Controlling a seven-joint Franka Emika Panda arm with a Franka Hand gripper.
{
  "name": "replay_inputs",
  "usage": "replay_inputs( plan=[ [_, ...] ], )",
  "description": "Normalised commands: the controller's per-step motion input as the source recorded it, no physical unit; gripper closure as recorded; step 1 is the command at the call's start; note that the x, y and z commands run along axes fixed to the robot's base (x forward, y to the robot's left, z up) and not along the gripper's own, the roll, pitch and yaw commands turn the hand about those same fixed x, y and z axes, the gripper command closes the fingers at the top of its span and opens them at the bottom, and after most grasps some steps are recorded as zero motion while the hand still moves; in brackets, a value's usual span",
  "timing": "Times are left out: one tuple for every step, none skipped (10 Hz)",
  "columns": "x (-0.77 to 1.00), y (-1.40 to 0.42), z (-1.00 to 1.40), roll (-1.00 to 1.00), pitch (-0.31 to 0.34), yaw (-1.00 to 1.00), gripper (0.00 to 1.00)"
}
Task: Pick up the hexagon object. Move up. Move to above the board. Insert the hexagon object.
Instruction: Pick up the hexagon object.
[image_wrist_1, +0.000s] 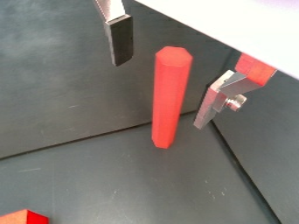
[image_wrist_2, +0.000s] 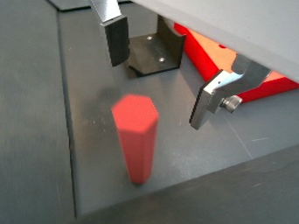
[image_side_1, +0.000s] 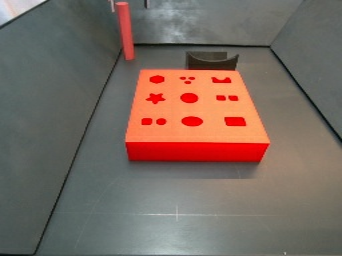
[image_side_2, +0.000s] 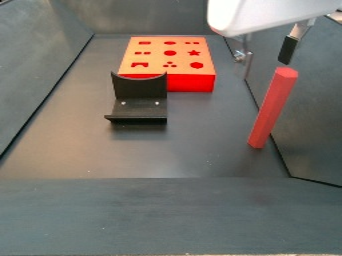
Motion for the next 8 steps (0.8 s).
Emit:
replay_inputs(
  plan=[
    [-0.64, 0.05, -0.04, 0.27, -0.080, 0.37, 0.00],
    [-0.50, 0.09, -0.03, 0.19, -0.049, 0.05, 0.00],
    [-0.18, 0.22, -0.08, 0.11, 0.000, 0.00, 0.00],
    [0.00, 0.29, -0.20, 0.04, 0.030, -0.07, 0.00],
    [-0.05, 0.34, -0.32, 0.02, 0.034, -0.15, 0.00],
    [-0.02, 0.23, -0.21, 0.00, 0.000, -0.07, 0.00],
    [0.09, 0.07, -0.15, 0.00, 0.000, 0.00, 0.00],
    [0.07, 0.04, -0.16, -0.03, 0.000, 0.00, 0.00]
  ],
)
